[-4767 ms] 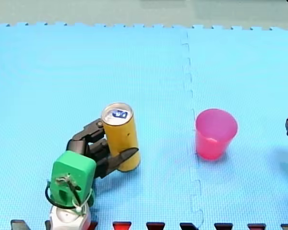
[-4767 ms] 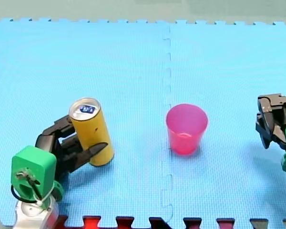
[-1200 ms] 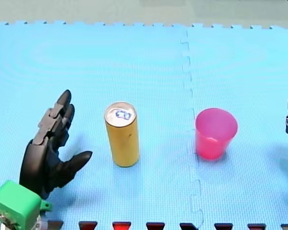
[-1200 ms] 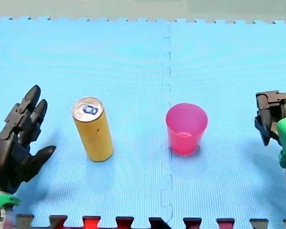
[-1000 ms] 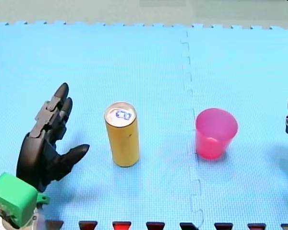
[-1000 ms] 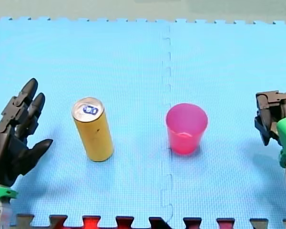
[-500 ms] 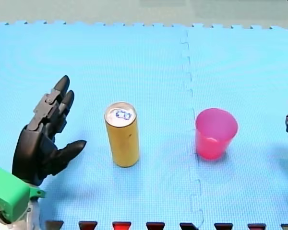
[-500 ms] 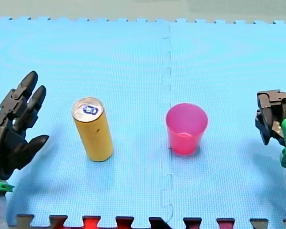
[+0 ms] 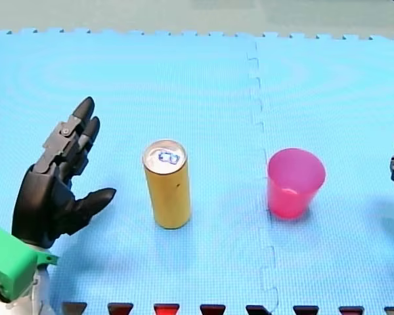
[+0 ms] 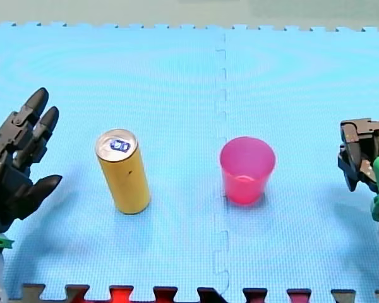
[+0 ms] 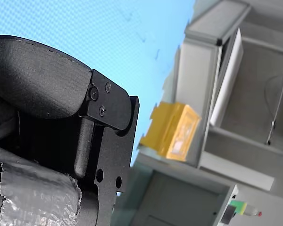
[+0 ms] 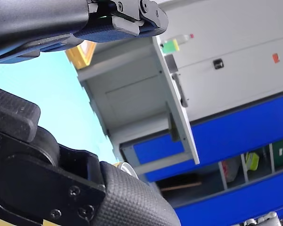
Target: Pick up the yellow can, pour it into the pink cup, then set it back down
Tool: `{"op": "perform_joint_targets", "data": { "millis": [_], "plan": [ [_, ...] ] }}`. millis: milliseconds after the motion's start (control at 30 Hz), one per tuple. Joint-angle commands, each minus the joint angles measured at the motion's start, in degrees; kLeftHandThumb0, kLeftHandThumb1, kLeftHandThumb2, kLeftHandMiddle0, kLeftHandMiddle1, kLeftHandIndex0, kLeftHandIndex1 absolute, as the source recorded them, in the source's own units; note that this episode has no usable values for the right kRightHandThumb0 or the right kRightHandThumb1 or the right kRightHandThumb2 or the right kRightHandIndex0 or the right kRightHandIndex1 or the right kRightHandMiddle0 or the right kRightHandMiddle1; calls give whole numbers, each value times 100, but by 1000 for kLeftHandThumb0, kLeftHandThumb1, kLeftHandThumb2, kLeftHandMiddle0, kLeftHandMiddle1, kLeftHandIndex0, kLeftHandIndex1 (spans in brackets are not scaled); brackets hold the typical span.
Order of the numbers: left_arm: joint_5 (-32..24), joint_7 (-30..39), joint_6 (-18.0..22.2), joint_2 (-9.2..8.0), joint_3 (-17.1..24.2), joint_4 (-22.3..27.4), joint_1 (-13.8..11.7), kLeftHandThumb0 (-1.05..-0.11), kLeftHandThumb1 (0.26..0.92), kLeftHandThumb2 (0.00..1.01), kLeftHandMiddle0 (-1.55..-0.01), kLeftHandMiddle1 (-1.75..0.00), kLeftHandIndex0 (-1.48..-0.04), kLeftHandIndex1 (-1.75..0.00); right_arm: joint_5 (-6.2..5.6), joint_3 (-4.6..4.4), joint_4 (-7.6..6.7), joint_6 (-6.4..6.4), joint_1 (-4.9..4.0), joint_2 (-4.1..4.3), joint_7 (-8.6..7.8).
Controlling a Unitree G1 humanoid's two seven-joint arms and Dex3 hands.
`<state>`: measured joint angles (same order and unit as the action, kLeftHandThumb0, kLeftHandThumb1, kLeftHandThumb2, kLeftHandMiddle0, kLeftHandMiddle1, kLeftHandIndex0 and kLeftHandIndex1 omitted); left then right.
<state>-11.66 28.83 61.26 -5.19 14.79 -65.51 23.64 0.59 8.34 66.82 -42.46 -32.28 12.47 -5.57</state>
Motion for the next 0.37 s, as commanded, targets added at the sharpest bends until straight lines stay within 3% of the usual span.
{"op": "perform_joint_targets", "data": {
  "millis": [0, 333],
  "plan": [
    [-27, -4, 30, -15, 2, 37, 11, -1048, 893, 6, -242, -15, -246, -10, -32, 21, 7, -7, -11, 14, -11],
    [-100, 36, 60, 11, 6, 146, -13, -1048, 896, 5, -253, -17, -259, -11, -38, 33, 6, -11, -11, 15, -39]
  ]
}}
